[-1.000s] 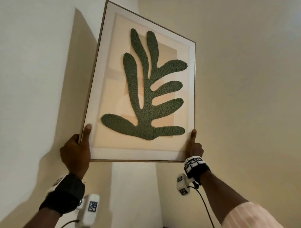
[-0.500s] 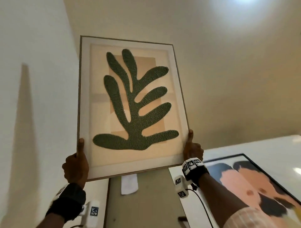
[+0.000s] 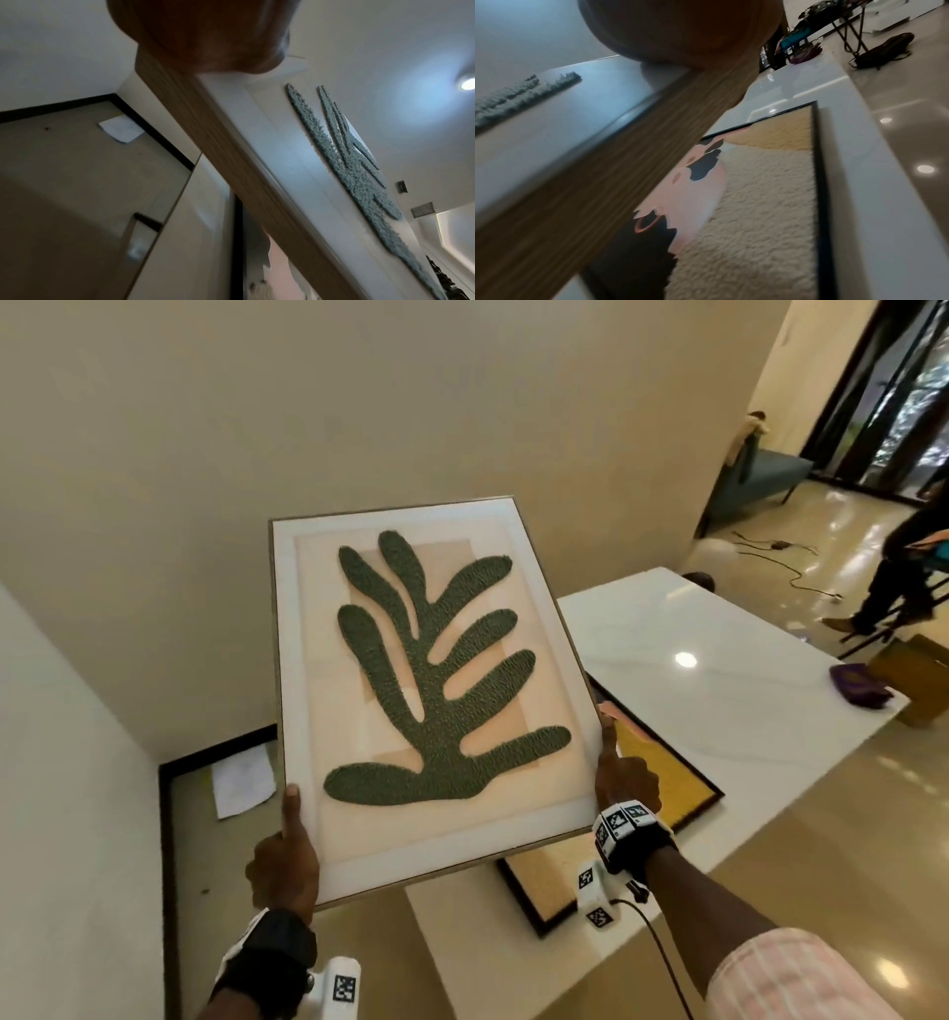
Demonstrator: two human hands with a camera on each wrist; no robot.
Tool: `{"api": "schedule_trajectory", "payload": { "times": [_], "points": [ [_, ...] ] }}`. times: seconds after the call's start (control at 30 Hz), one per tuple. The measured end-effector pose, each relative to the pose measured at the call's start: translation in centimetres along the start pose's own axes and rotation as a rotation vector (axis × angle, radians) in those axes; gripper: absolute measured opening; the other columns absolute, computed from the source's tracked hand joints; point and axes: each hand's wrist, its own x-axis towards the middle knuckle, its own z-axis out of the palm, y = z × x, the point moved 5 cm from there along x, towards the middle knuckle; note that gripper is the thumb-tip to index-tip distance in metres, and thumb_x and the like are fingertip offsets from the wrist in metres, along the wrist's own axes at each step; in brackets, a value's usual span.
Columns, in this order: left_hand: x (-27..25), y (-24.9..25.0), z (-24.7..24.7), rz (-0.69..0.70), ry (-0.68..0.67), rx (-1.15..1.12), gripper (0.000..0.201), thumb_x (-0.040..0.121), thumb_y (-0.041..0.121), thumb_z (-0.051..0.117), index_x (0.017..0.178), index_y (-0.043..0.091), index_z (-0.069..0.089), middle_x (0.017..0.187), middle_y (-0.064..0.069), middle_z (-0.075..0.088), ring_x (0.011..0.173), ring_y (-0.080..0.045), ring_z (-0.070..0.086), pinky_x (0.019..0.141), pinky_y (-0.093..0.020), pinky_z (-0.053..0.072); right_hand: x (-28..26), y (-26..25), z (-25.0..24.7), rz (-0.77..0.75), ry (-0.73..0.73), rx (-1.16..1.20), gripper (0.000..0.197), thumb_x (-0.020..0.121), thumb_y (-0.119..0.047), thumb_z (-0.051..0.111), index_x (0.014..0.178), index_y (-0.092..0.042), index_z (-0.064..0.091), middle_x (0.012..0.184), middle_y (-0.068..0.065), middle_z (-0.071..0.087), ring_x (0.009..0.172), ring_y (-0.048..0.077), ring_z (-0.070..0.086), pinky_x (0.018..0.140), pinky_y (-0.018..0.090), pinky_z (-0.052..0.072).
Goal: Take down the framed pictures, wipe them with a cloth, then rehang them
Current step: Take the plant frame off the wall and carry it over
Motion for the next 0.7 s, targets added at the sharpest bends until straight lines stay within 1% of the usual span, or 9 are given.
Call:
{"api": "schedule_trajectory", "payload": {
  "times": [0.07, 0.13, 0.17, 0.23, 0.3, 0.47, 0.57, 0.63, 0.7],
  "points": [
    [-3.6, -0.8, 3.2, -0.016, -0.034, 0.026, 0.106, 0.081, 0.085, 0.021, 0.111, -0.009, 0.059, 0.117, -0.033, 0.055, 0.106, -0.044, 0.051, 0.091, -0.049, 0.040, 2.5, 3.2, -2.6, 0.022, 0.005, -0.042, 0.111, 0.072, -0.094, 0.013, 0.104, -0.001, 0.066, 0.107, 0.024, 0.065, 0.095, 0.036, 0.061, 0.086, 0.040, 0.045],
    [-6.8, -1.8, 6.1, -0.042, -0.061, 0.059, 0.103, 0.083, 0.082, 0.022, 0.110, -0.011, 0.059, 0.118, -0.035, 0.055, 0.106, -0.044, 0.051, 0.091, -0.049, 0.039, 4.8, 6.1, -4.8, 0.041, 0.010, -0.065, 0.107, 0.077, -0.090, 0.017, 0.108, 0.000, 0.065, 0.113, 0.024, 0.063, 0.102, 0.037, 0.059, 0.088, 0.040, 0.043],
    [-8.0, -2.1, 7.2, -0.052, -0.065, 0.067, 0.103, 0.084, 0.081, 0.022, 0.110, -0.011, 0.059, 0.118, -0.035, 0.055, 0.106, -0.045, 0.051, 0.091, -0.049, 0.039, 5.8, 7.1, -5.7, 0.043, 0.013, -0.077, 0.107, 0.077, -0.090, 0.018, 0.109, 0.001, 0.064, 0.114, 0.024, 0.063, 0.103, 0.038, 0.059, 0.090, 0.041, 0.042],
    [-10.4, -2.7, 9.6, -0.067, -0.088, 0.087, 0.104, 0.083, 0.082, 0.022, 0.110, -0.011, 0.060, 0.117, -0.035, 0.056, 0.106, -0.045, 0.052, 0.092, -0.049, 0.040, 7.9, 9.2, -7.3, 0.057, 0.026, -0.102, 0.114, 0.072, -0.094, 0.016, 0.110, 0.002, 0.064, 0.111, 0.024, 0.063, 0.101, 0.039, 0.060, 0.091, 0.044, 0.044],
    [-12.0, -2.9, 11.6, -0.073, -0.117, 0.095, 0.107, 0.081, 0.084, 0.020, 0.110, -0.011, 0.060, 0.118, -0.035, 0.056, 0.106, -0.045, 0.052, 0.093, -0.049, 0.039, 9.9, 10.7, -8.5, 0.063, 0.027, -0.125, 0.115, 0.070, -0.095, 0.014, 0.108, 0.000, 0.066, 0.106, 0.023, 0.065, 0.098, 0.038, 0.061, 0.090, 0.044, 0.046],
    [-12.5, -2.1, 15.9, -0.058, -0.160, 0.160, 0.112, 0.078, 0.087, 0.016, 0.109, -0.011, 0.060, 0.114, -0.034, 0.058, 0.104, -0.044, 0.054, 0.092, -0.049, 0.040, 12.8, 13.1, -10.2, 0.100, 0.027, -0.157, 0.109, 0.073, -0.093, 0.012, 0.095, -0.001, 0.067, 0.099, 0.020, 0.066, 0.088, 0.033, 0.059, 0.081, 0.039, 0.045],
    [-11.9, -0.6, 18.3, -0.005, -0.188, 0.212, 0.111, 0.081, 0.084, 0.014, 0.111, -0.013, 0.059, 0.115, -0.035, 0.057, 0.106, -0.046, 0.054, 0.097, -0.049, 0.039, 14.2, 13.8, -11.4, 0.132, 0.054, -0.159, 0.110, 0.073, -0.092, 0.008, 0.093, -0.002, 0.068, 0.099, 0.020, 0.067, 0.091, 0.033, 0.062, 0.085, 0.040, 0.048],
    [-11.6, 0.1, 20.2, 0.008, -0.201, 0.228, 0.108, 0.085, 0.080, 0.013, 0.118, -0.014, 0.056, 0.122, -0.036, 0.055, 0.112, -0.047, 0.051, 0.100, -0.050, 0.037, 15.2, 14.3, -12.0, 0.155, 0.063, -0.157, 0.109, 0.074, -0.091, 0.008, 0.096, -0.003, 0.069, 0.103, 0.020, 0.067, 0.095, 0.034, 0.062, 0.087, 0.040, 0.047],
    [-11.5, 0.8, 21.7, 0.042, -0.232, 0.235, 0.096, 0.094, 0.068, 0.010, 0.132, -0.013, 0.047, 0.130, -0.037, 0.049, 0.119, -0.049, 0.047, 0.105, -0.049, 0.032, 15.9, 15.0, -12.8, 0.186, 0.070, -0.158, 0.112, 0.073, -0.093, 0.007, 0.100, -0.003, 0.069, 0.106, 0.020, 0.067, 0.097, 0.034, 0.062, 0.087, 0.040, 0.045]
  ]
}}
